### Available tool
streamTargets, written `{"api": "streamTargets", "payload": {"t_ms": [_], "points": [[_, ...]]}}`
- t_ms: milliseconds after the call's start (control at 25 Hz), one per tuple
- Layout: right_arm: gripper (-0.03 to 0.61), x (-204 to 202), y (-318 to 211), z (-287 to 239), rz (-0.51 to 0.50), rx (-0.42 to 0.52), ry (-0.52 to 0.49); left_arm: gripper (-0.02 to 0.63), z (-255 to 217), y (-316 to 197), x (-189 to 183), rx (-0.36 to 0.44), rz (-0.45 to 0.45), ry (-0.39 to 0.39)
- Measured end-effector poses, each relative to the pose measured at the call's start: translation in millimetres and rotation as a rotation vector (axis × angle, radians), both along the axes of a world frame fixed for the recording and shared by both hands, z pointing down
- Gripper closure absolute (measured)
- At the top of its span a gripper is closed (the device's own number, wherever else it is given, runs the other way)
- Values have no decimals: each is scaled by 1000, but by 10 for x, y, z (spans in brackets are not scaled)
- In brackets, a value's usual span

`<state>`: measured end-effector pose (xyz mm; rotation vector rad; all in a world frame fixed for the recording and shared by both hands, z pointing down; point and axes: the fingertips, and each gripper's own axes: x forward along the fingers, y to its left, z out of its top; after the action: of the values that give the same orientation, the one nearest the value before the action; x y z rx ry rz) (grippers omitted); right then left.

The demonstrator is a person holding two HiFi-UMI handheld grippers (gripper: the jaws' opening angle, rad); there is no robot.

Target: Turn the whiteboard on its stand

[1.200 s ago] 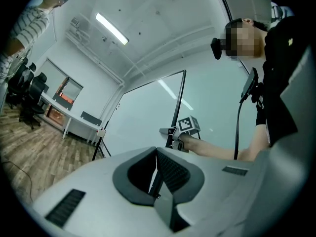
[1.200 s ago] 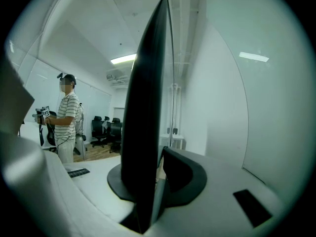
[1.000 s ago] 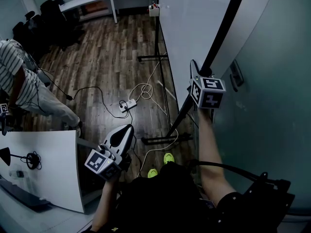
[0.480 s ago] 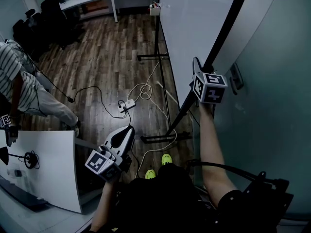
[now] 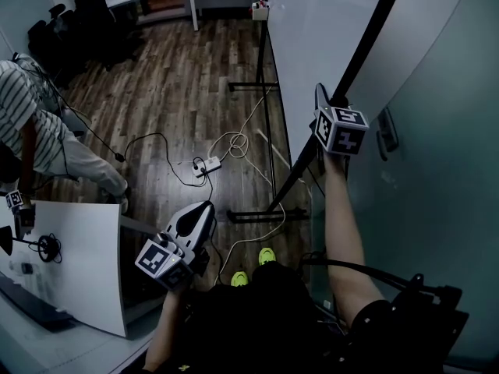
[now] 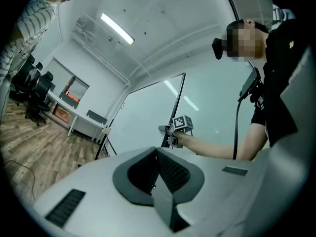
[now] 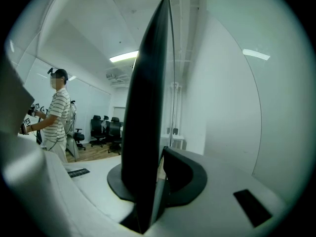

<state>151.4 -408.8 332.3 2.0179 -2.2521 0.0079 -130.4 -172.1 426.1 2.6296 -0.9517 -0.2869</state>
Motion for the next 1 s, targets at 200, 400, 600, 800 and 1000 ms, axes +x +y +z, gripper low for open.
{"api": "streamTargets", "payload": {"t_ms": [200, 400, 600, 800, 1000], "points": [[514, 86, -154, -11, 3, -1, 5, 626, -43, -115, 80, 6, -1, 0], [514, 180, -277, 54, 2, -2, 6, 626, 34, -149, 166, 4, 7, -9], [514, 210, -345, 81, 2, -4, 4, 627, 40, -167, 222, 3, 12, -11], [514, 233, -460, 64, -2, -3, 5, 626, 25, -213, 292, 2, 13, -18], [514, 303, -595, 81, -2, -6, 6, 626, -24, -234, 378, 13, 19, -16]]}}
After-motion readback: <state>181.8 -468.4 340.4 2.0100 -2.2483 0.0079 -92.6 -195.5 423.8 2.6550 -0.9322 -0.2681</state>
